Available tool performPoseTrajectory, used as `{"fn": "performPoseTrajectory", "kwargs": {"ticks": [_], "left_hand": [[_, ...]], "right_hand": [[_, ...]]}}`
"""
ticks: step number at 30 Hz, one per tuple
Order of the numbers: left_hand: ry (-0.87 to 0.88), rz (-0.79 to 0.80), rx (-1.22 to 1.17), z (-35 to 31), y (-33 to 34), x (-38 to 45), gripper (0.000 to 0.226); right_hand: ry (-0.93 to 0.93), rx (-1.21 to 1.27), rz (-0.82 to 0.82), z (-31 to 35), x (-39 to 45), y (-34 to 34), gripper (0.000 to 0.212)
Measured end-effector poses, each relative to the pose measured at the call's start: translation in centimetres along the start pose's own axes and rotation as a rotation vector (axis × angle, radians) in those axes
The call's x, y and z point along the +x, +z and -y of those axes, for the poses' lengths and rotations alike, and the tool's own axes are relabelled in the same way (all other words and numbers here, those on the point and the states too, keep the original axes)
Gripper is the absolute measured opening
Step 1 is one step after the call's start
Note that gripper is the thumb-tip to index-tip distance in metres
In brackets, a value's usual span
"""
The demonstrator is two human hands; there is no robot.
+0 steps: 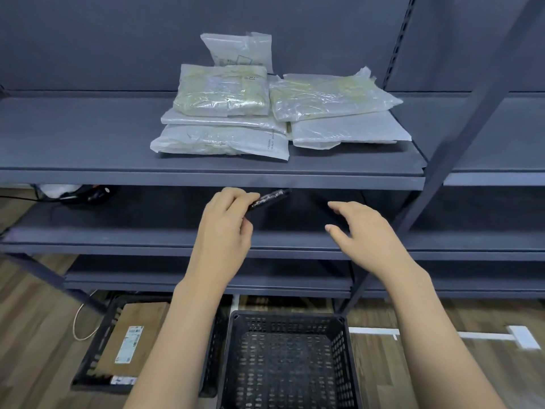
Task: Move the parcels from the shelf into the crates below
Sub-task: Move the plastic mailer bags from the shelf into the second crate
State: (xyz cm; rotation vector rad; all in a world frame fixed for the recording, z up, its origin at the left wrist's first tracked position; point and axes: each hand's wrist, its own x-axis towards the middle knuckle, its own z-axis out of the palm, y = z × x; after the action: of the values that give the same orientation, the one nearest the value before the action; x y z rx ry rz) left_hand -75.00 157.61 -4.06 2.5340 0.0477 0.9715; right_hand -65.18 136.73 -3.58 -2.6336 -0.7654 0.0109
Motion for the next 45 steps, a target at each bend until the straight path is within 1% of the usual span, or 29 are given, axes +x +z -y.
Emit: {"fn": "performPoseTrajectory", "kwargs": {"ticks": [2,4,7,9,11,13,17,21,27,29,32,36,39,45], "left_hand": [[-0.06,0.002,-0.034,0.0,0.2,0.0,0.038],[-0.081,0.007,-0.021,0.0,0.3,0.0,0.031],[0.021,-0.002,0.05,0.5,0.5,0.2,0.023],[0.094,0.061,0.114,0.7,0.6,0.2,0.023],[0.05,0.135,0.073,0.3,0.5,0.1,0.02],[-0.001,0.188,0.039,-0.3,0.5,0.0,0.023],[0.0,0.277,0.058,-0.6,0.6,0.1,0.021],[-0.053,0.345,-0.04,-1.0,0.5,0.1,0.028],[-0.065,0.353,-0.027,-1.6,0.1,0.9,0.025],[-0.045,0.318,-0.03,-1.4,0.2,1.0,0.024],[0.03,0.25,-0.098,-0.3,1.0,0.9,0.031],[0.049,0.156,-0.145,0.2,1.6,0.8,0.037],[0.037,0.167,-0.193,0.3,1.6,0.7,0.034],[-0.043,0.279,-0.333,0.0,1.4,0.2,0.03]], "right_hand": [[0.003,-0.002,0.0,-0.1,0.1,0.0,0.049],[0.003,-0.001,0.001,-0.1,0.1,0.0,0.049],[-0.005,-0.001,0.009,-0.1,0.0,0.2,0.049],[-0.013,-0.014,0.012,-0.2,-0.1,0.2,0.05],[-0.027,-0.032,0.013,-0.3,-0.2,0.2,0.051],[-0.035,-0.045,0.022,-0.4,-0.3,0.2,0.053],[-0.013,-0.046,0.053,-0.5,-0.1,0.3,0.059],[-0.002,-0.043,0.052,-0.8,-0.2,0.3,0.061],[0.012,-0.039,0.07,-0.9,0.1,0.2,0.06],[0.021,-0.037,0.079,-0.8,0.1,0.2,0.059],[0.027,-0.048,0.089,-0.8,0.2,0.4,0.057],[0.023,-0.024,0.058,-0.8,0.3,0.7,0.044],[-0.006,-0.011,0.02,-0.8,0.3,0.8,0.039],[-0.009,0.005,-0.129,-1.0,0.7,-0.2,0.044]]}}
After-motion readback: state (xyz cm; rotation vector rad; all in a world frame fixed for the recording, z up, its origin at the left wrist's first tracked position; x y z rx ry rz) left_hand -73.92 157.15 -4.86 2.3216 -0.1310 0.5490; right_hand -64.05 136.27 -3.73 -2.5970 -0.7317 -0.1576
